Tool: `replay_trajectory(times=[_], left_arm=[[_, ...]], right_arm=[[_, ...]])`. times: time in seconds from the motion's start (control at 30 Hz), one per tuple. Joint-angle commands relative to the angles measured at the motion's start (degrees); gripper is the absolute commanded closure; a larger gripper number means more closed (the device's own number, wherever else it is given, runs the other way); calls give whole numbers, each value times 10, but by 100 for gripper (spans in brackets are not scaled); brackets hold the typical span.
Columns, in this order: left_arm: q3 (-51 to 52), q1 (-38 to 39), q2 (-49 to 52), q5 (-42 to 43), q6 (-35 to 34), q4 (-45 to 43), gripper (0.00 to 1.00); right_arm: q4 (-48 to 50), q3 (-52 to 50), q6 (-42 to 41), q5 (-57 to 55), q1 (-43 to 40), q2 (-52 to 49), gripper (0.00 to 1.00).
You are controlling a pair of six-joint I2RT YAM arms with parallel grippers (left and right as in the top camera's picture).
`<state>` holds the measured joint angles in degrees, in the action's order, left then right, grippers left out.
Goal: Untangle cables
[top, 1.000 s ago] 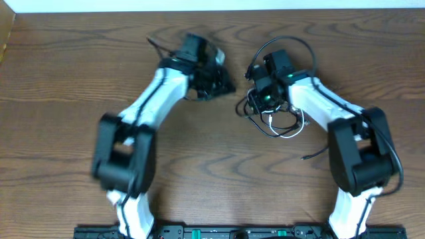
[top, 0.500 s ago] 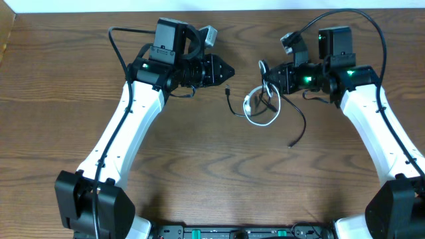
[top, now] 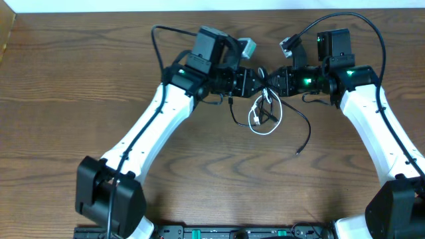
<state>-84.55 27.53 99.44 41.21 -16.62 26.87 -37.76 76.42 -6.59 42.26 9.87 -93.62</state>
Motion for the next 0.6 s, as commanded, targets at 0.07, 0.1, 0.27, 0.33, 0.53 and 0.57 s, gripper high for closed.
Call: replay_trajectory(times=[0.07, 0.1, 0.27, 0.33, 0.53, 0.57], left_arm=[[-1, 1, 2, 4, -19, -33, 64], [-1, 2, 2, 4, -24, -35, 64], [0, 9, 16, -8, -41, -32, 64], [0, 14, 32, -16, -55, -33, 64], [0, 18, 50, -16, -66, -26, 64], [0, 18, 50, -16, -66, -21, 65]], right_arm=[[-8, 5, -6, 15, -3, 1, 99], [-9, 5, -6, 14, -3, 1, 99], [-8, 5, -7, 14, -3, 1, 99], [-9, 5, -7, 14, -3, 1, 99], [-8, 5, -40, -22, -7, 1, 99], [-8, 5, -52, -36, -8, 1, 99]])
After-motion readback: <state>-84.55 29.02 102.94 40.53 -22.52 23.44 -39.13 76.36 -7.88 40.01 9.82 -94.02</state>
